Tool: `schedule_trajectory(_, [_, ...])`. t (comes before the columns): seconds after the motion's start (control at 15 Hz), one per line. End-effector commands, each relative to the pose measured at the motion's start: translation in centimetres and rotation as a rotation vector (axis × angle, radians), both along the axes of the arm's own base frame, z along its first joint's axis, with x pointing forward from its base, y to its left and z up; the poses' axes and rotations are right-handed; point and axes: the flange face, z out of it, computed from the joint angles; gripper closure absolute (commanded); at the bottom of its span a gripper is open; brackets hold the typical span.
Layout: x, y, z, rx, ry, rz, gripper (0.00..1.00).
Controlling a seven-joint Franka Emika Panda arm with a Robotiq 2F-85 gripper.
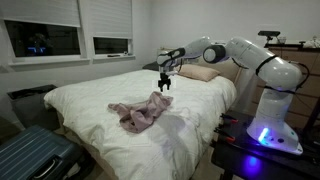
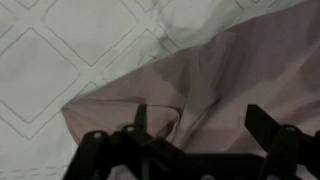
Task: Fold the shirt
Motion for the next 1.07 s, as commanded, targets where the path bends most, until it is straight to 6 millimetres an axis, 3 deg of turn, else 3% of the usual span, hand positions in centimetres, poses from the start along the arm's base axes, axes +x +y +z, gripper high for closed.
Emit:
schedule_trajectory(0.0, [-0.5, -2.3, -0.9, 0.096, -0.045, -0.15, 0.0])
schedule_trajectory(0.33, [-1.1, -6.1, -2.9, 0.146, -0.143, -0.285, 0.0])
schedule_trajectory(0.6, [-2.1, -7.9, -4.9, 0.157, -0.168, -0.344, 0.0])
schedule_trajectory(1.0, [-3.4, -7.6, -8.3, 0.182, -0.166, -0.385, 0.0])
